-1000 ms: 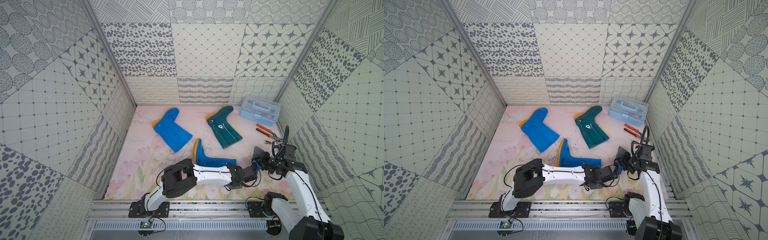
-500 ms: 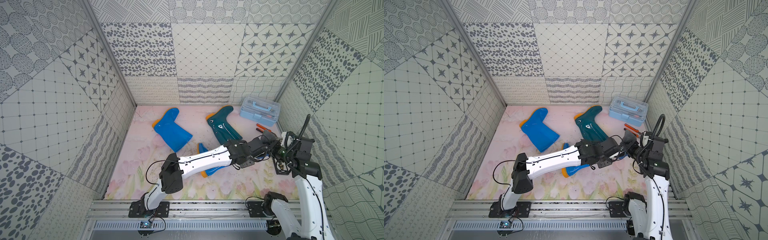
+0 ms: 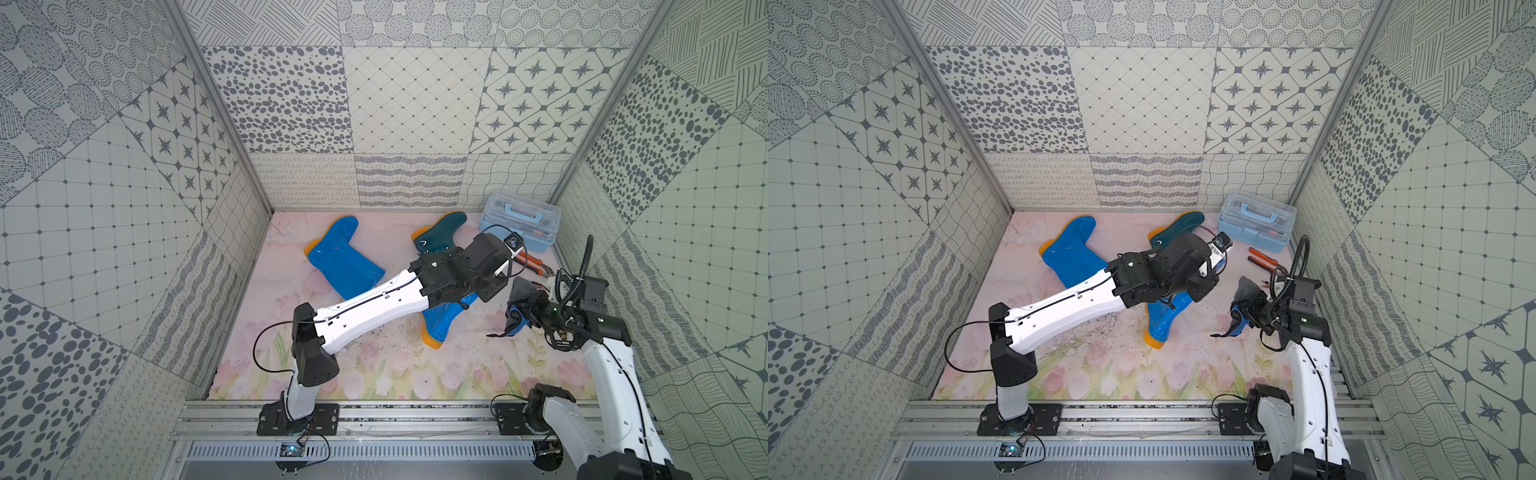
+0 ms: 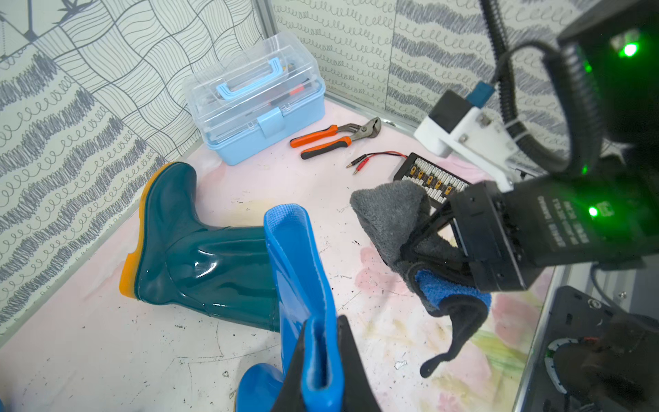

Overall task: Wipe the rubber boots with a cloth
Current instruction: Adjust the rubber boot at the center of the board.

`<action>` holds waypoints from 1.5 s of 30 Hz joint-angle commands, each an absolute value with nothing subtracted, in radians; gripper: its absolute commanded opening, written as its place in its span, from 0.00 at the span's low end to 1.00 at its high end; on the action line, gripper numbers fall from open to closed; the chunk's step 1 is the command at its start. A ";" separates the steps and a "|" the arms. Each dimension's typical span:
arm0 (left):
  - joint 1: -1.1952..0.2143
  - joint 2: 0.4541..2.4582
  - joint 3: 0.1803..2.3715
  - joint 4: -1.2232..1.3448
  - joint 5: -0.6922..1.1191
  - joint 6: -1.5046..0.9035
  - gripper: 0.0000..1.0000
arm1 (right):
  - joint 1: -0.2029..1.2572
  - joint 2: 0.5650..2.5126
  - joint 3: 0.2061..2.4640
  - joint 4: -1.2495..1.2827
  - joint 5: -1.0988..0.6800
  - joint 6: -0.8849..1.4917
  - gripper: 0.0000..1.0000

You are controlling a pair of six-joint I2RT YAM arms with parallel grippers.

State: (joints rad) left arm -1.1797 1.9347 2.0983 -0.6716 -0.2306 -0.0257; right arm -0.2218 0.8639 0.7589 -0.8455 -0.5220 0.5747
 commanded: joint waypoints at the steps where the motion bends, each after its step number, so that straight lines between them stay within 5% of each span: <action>1: -1.156 1.929 2.149 -0.473 -0.230 -0.125 0.00 | -0.184 0.876 0.734 -0.812 -0.537 0.567 0.00; 7: -1.124 1.826 2.048 -0.422 -0.395 -0.274 0.00 | -0.014 0.924 0.730 -0.779 -0.439 0.596 0.00; 21: -0.914 1.095 0.943 -0.482 -0.537 -0.877 0.00 | 0.415 1.164 0.743 -0.591 -0.288 0.737 0.00; 36: -0.912 0.649 0.572 -0.930 -0.633 -1.223 0.00 | 0.646 1.246 0.669 -0.452 -0.243 0.901 0.00; 45: -0.913 0.756 0.694 -0.989 -0.537 -1.003 0.56 | 0.649 1.338 0.757 -0.427 -0.243 0.881 0.00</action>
